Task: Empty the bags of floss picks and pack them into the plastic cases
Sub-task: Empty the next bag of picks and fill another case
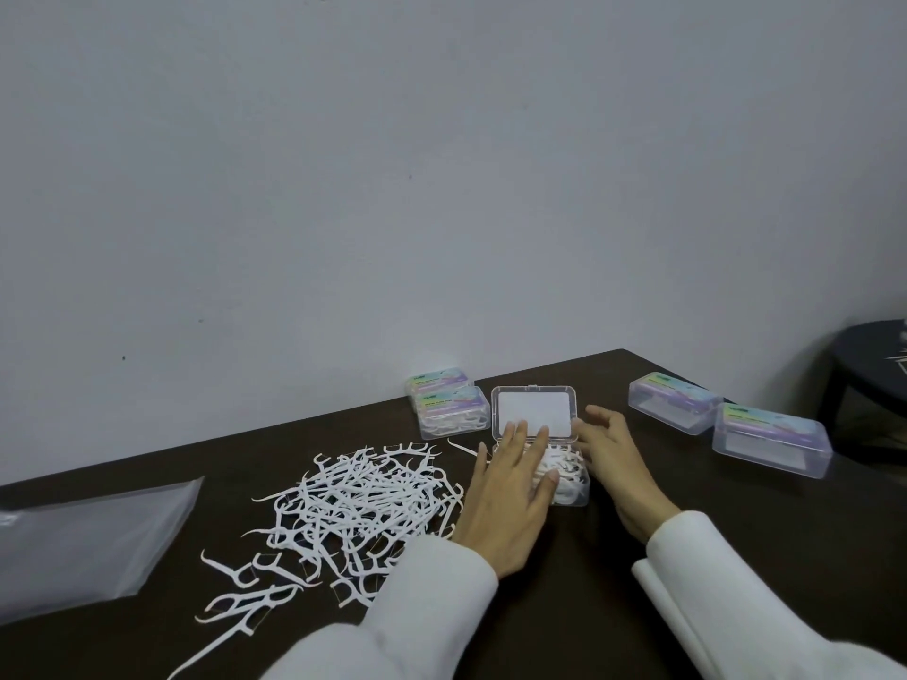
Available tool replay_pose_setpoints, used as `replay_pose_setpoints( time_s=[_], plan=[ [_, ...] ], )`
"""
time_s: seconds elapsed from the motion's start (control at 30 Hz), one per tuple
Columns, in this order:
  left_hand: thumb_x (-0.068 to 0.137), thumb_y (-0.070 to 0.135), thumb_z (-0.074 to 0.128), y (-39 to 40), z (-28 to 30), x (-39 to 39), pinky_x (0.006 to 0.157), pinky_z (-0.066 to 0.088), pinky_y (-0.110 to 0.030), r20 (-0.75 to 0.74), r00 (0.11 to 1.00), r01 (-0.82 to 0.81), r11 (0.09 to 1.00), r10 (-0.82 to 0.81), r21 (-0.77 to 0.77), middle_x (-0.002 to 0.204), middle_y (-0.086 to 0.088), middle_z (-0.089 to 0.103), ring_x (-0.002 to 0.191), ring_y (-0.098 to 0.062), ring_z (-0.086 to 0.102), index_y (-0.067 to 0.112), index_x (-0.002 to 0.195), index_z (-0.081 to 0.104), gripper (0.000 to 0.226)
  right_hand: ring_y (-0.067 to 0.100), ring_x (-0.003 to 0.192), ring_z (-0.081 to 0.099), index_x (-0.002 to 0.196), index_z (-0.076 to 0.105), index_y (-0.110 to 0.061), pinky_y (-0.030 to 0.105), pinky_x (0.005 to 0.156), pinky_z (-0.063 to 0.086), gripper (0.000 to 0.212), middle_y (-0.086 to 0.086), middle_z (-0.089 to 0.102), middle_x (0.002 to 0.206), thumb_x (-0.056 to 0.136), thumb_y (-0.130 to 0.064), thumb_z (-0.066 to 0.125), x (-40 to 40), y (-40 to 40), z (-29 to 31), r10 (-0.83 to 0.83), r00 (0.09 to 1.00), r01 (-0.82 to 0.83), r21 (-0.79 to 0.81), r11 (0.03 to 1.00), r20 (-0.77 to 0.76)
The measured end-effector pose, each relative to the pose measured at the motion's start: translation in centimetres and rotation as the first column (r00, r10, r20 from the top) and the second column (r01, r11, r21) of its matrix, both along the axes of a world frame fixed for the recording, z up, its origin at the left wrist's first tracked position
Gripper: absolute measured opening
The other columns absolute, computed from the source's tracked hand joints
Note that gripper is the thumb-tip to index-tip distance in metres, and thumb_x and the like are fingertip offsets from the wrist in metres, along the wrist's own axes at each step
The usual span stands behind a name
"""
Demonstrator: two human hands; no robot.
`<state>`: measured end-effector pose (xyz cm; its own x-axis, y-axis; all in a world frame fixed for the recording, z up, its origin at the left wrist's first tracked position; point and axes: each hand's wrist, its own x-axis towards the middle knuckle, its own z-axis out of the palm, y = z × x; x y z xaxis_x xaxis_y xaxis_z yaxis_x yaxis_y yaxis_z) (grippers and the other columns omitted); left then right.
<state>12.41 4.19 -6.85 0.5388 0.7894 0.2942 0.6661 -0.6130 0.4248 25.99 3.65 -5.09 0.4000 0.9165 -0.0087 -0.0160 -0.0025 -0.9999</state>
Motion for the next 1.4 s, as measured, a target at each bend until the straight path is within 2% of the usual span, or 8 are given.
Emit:
replay_pose_setpoints(
  time_s=[0.17,0.5,0.6,0.7,0.8,1.07,1.27,1.4],
  plan=[
    [0.102,0.035,0.030,0.0,-0.1,0.0,0.110,-0.010,-0.018,0.056,0.998,-0.008,1.000,0.007,0.009,0.159,0.003,0.001,0.145,-0.006,-0.006,0.021,0.150,0.010,0.054,0.016,0.086,0.060,0.119,0.050,-0.008,0.025,0.064,0.047,0.027,0.011,0.060,0.107,0.099,-0.020,0.038,-0.2,-0.1,0.6,0.052,0.980,-0.050,0.012,0.999,-0.190],
    [0.095,0.044,0.038,-0.6,0.5,0.1,0.114,-0.011,-0.020,0.240,0.970,-0.051,0.998,0.041,0.034,0.151,0.006,0.030,0.136,0.004,0.011,0.015,0.145,0.029,0.058,0.017,0.086,0.060,0.121,0.047,-0.007,0.026,0.068,0.048,0.032,0.009,0.060,0.100,0.101,-0.028,0.032,-0.4,-0.1,0.5,0.082,0.968,-0.081,0.012,0.997,-0.235],
    [0.100,0.025,0.040,-1.1,1.4,-0.4,0.115,-0.003,-0.016,0.434,0.900,-0.099,0.986,0.031,0.135,0.124,0.017,0.045,0.116,0.020,0.014,0.019,0.130,0.047,0.032,0.014,0.085,0.059,0.122,0.046,-0.009,0.025,0.070,0.046,0.034,0.005,0.060,0.096,0.101,-0.031,0.033,-0.5,-0.2,0.5,0.082,0.969,-0.081,0.014,0.997,-0.234],
    [0.099,0.017,0.041,-0.3,1.9,-0.9,0.100,0.038,-0.024,0.643,0.759,-0.211,0.972,0.098,0.100,0.110,0.010,0.053,0.106,0.004,0.046,0.018,0.112,0.056,0.019,0.020,0.098,0.057,0.130,0.043,-0.007,0.029,0.086,0.042,0.043,0.009,0.058,0.114,0.099,-0.036,0.033,-0.5,-0.2,0.6,0.076,0.968,-0.077,0.005,0.997,-0.237],
    [0.098,0.013,0.041,0.5,2.3,-1.3,0.082,0.043,-0.022,0.785,0.594,-0.330,0.943,0.175,0.039,0.100,0.004,0.058,0.094,-0.004,0.055,0.016,0.100,0.057,0.016,0.025,0.117,0.052,0.136,0.039,-0.007,0.031,0.093,0.040,0.051,0.013,0.053,0.128,0.098,-0.041,0.036,-0.6,-0.1,0.6,0.085,0.970,-0.091,-0.019,0.996,-0.227],
    [0.102,0.032,0.032,0.8,1.9,-1.0,0.109,0.029,-0.028,0.615,0.680,-0.003,0.840,0.399,-0.542,0.131,0.003,0.049,0.125,-0.012,0.043,0.015,0.132,0.050,0.038,0.018,0.096,0.057,0.107,0.051,-0.014,0.033,0.087,0.045,0.017,0.009,0.057,0.110,0.096,-0.022,0.041,-0.6,-0.3,0.3,0.096,0.989,-0.100,-0.037,0.994,-0.108],
    [0.085,0.043,0.043,1.6,1.4,-0.9,0.112,0.031,-0.035,0.569,0.685,0.048,0.751,0.455,-0.658,0.137,-0.003,0.052,0.124,-0.017,0.049,0.014,0.132,0.052,0.056,0.018,0.100,0.056,0.117,0.053,-0.014,0.029,0.084,0.049,0.034,0.008,0.051,0.123,0.093,-0.002,0.033,-0.5,-0.2,0.1,0.127,0.991,-0.125,-0.064,0.990,0.040],
    [0.099,0.014,0.038,0.7,2.2,-1.1,0.100,0.026,-0.016,0.502,0.770,-0.017,0.800,0.393,-0.600,0.145,-0.001,0.040,0.132,-0.014,0.037,0.010,0.144,0.034,0.045,0.011,0.088,0.057,0.128,0.049,-0.014,0.020,0.070,0.050,0.037,0.008,0.048,0.126,0.096,-0.003,0.032,-0.6,-0.2,-0.1,0.161,0.980,-0.147,-0.125,0.981,0.116]
  ],
)
